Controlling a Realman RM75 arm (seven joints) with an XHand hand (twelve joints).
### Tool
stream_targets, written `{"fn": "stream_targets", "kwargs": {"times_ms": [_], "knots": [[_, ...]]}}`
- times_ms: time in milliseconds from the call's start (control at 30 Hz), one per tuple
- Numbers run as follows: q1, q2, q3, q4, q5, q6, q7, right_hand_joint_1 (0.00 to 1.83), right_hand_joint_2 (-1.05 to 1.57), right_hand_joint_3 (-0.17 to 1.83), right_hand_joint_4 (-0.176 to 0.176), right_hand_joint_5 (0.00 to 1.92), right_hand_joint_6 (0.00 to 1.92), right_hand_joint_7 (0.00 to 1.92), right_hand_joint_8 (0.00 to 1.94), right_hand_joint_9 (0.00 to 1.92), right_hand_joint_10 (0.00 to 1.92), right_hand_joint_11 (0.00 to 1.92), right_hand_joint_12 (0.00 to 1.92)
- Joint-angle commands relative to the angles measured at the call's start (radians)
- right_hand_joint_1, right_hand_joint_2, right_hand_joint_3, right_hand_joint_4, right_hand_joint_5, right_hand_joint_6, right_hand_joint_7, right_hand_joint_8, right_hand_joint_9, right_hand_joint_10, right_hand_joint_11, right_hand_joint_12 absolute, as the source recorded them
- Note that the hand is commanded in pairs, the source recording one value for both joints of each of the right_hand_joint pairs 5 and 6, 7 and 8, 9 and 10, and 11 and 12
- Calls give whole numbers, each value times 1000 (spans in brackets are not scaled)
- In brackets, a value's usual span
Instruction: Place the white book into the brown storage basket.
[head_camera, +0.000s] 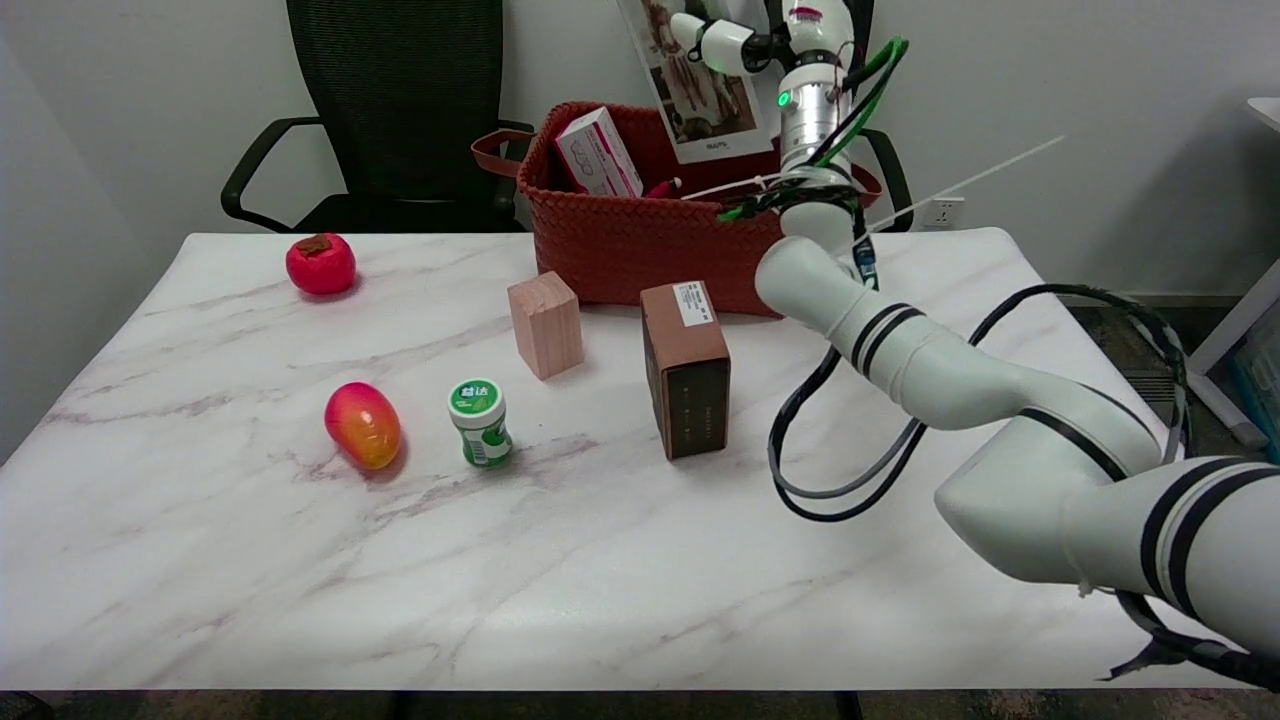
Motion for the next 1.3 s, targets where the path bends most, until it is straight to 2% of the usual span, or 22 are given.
{"fn": "stream_targets", "kwargs": {"times_ms": [33,233,500,867,1300], "knots": [[46,161,12,152,-67,-307,-234,1047,723,170,0,887,887,1464,1464,1235,1235,855,855],[20,191,11,213,3,-395,-298,1077,611,215,0,837,837,1436,1436,1206,1206,800,800],[-26,176,2,210,47,-465,-310,1089,504,200,0,809,809,1416,1416,1186,1186,750,750],[-54,131,0,180,61,-478,-303,1078,443,103,0,763,763,1392,1392,1162,1162,694,694],[-64,85,0,117,61,-472,-302,1060,461,-50,0,796,796,1420,1420,1187,1187,677,677]]}}
